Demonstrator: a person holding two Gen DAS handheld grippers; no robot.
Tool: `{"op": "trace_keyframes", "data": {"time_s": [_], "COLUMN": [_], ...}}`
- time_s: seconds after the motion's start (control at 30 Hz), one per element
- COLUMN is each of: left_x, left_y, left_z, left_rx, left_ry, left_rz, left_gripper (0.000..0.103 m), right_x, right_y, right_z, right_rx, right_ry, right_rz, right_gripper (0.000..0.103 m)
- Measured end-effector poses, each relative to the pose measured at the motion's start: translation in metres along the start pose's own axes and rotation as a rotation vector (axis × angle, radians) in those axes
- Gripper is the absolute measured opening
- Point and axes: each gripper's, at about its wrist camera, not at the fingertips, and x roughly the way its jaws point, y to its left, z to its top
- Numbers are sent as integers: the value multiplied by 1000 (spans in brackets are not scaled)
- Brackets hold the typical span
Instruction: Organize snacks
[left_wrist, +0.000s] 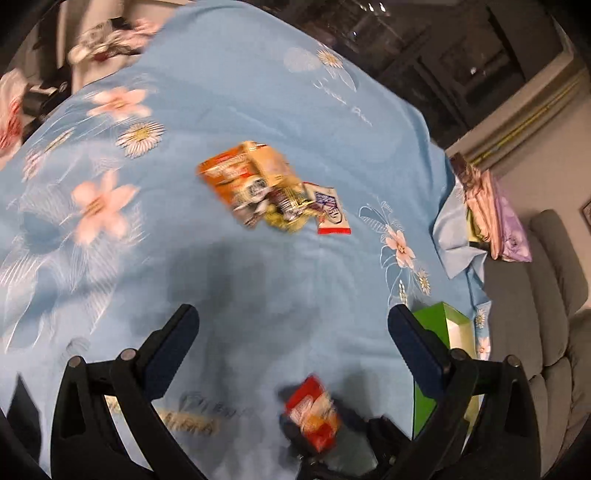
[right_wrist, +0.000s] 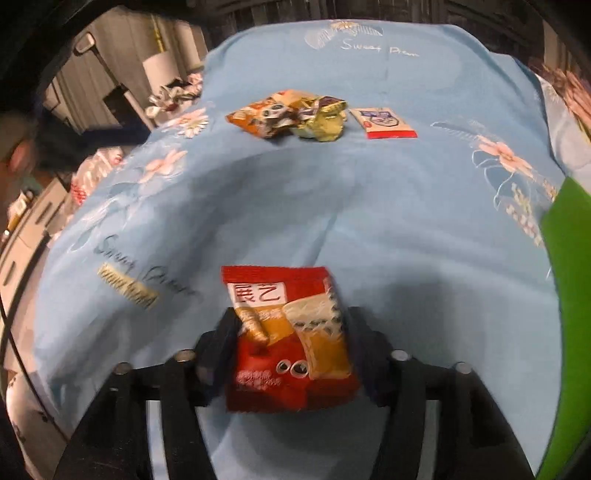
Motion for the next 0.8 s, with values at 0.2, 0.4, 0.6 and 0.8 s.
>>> {"op": "trace_keyframes", "data": {"time_s": [0.2,0.4,0.6,0.8], "left_x": [16,66,92,90], "left_y": [16,5,-7,-22], "left_z": [-52,-71,-74,-76], "left_rx": [58,-21,-139,-62], "left_ry": [134,275,349,352], "left_rz": [-31,-213,-373,-340], "left_gripper": [103,103,102,99], "right_x": [-22,-24,-21,-19], "right_y": [-46,-105,-90,-53], "right_z": [-16,-43,-41,-38], "right_rx": [415,800,736,494], "right_ry": [-44,-141,-104,-69], "right_rz": [207,454,451,296], "right_gripper": [90,95,95,91]}}
